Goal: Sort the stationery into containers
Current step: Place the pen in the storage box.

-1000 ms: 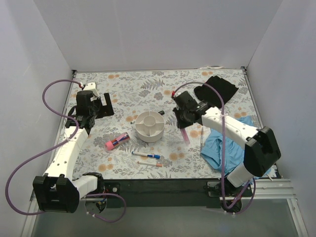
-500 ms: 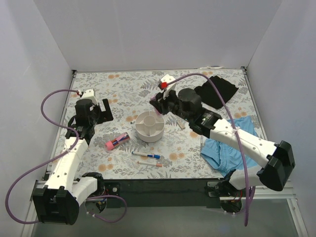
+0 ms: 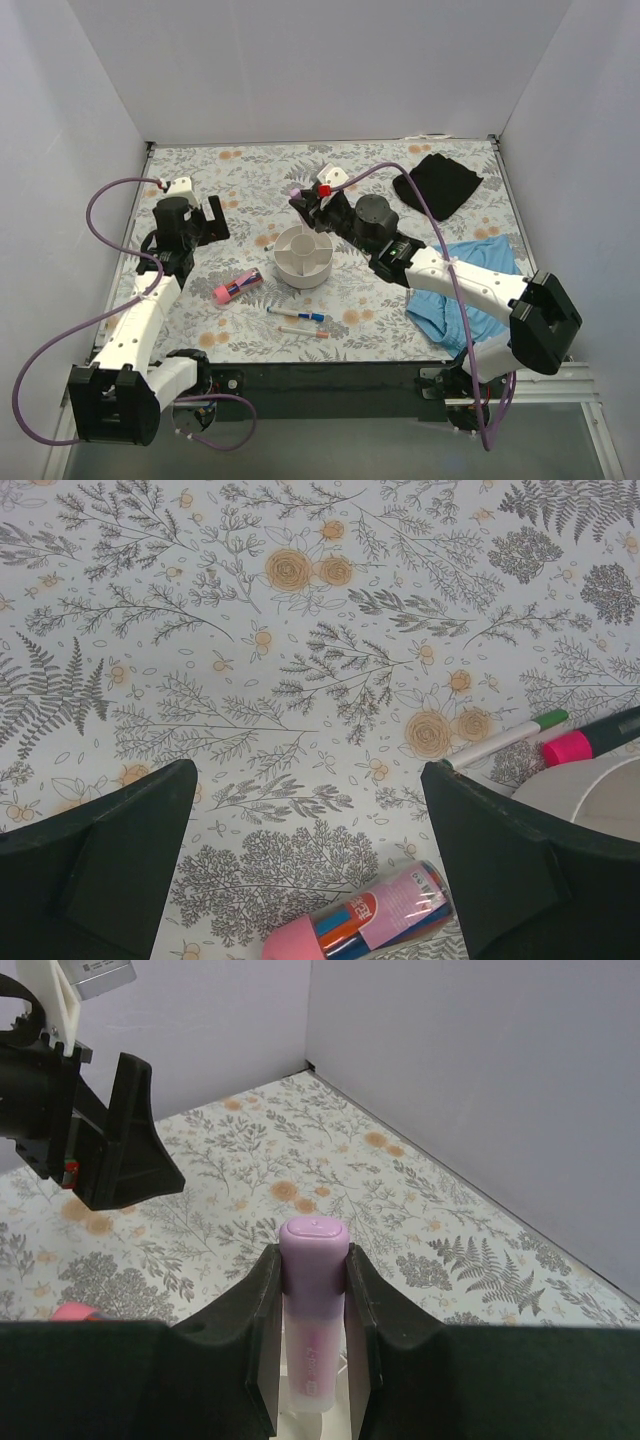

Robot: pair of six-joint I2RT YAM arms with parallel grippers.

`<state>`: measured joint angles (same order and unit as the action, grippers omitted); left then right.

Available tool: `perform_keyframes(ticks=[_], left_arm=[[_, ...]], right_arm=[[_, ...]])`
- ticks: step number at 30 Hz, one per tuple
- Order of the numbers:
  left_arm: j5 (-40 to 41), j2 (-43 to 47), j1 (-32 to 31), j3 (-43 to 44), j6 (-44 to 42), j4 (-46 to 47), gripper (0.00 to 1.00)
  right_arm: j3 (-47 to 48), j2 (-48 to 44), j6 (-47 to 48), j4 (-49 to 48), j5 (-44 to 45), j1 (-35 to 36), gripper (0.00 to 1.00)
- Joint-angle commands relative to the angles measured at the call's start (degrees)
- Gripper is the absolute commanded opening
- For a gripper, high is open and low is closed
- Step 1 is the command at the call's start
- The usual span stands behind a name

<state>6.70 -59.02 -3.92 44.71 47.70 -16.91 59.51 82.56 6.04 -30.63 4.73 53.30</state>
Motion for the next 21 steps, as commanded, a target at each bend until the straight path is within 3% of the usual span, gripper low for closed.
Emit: perform_keyframes(ticks=[1, 21], left_arm=[[0.86, -1.0, 0.14, 1.87, -1.12, 1.35, 0.98], [0.68, -4.34, 0.14, 2.31, -1.65, 2.58, 0.98]], right_arm=[[-1.41, 1.63, -0.07, -9.09, 3.61, -0.74, 0.01], [-1.76, 10.95, -5.43, -11.2, 2.3, -4.96, 0.01]])
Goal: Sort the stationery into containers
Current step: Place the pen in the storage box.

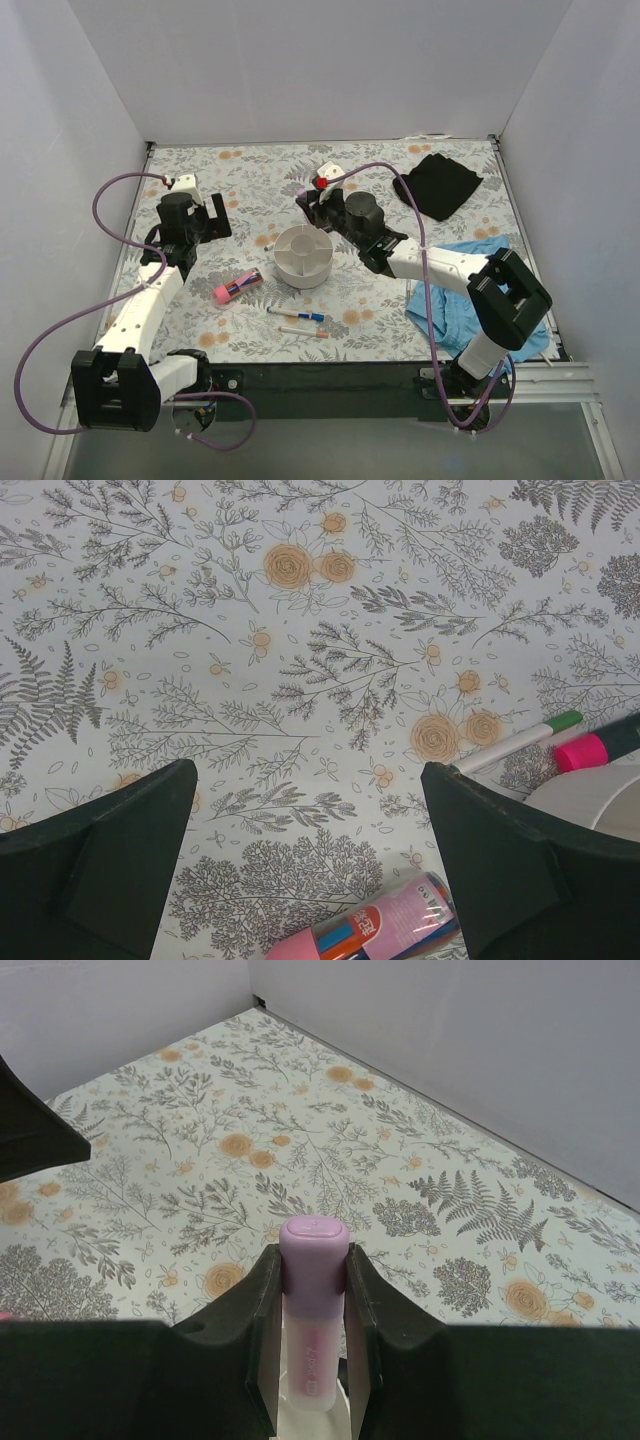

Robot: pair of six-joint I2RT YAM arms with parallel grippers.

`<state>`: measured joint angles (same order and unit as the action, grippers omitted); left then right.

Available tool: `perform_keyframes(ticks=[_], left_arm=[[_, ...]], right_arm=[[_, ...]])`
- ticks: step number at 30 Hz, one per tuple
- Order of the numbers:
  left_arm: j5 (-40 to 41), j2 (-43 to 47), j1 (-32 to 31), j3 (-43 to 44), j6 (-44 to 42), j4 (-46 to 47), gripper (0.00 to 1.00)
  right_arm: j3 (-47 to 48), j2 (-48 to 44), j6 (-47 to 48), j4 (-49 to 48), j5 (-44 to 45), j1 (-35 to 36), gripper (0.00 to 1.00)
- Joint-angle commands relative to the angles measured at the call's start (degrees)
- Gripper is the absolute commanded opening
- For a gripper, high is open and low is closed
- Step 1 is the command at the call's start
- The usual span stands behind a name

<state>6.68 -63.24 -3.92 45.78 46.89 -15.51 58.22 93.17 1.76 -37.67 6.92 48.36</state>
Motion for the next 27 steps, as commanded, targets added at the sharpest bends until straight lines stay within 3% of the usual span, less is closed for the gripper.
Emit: perform_keyframes(ticks=[1, 15, 19, 22, 27], left_arm=[[0.88, -0.13, 0.14, 1.16, -0.84, 1.18, 0.98], [1.93, 1.28, 0.14, 0.45, -1.28, 1.18, 0.98], [2.11, 2.25, 0.14, 0.19, -1.63, 0.65, 0.98], [2.38, 3.12, 0.14, 0.01, -1.54, 0.65, 0.98], [2.37, 4.27, 0.23, -0.08, -0.84, 1.36, 0.98]], right_arm=[[-0.99, 0.52, -1.06, -3.99, 0.2, -0.02, 0.01], [-1.35, 6.15, -2.99, -3.29, 0.38, -0.55, 0.01], [-0.48, 6.33, -2.47, -1.89, -0.15, -0.55, 0.34], [0.93, 5.01, -2.02, 0.48, 0.29, -0.63, 0.44], [4.71, 0.27, 1.49, 10.32, 1.17, -0.72, 0.5]])
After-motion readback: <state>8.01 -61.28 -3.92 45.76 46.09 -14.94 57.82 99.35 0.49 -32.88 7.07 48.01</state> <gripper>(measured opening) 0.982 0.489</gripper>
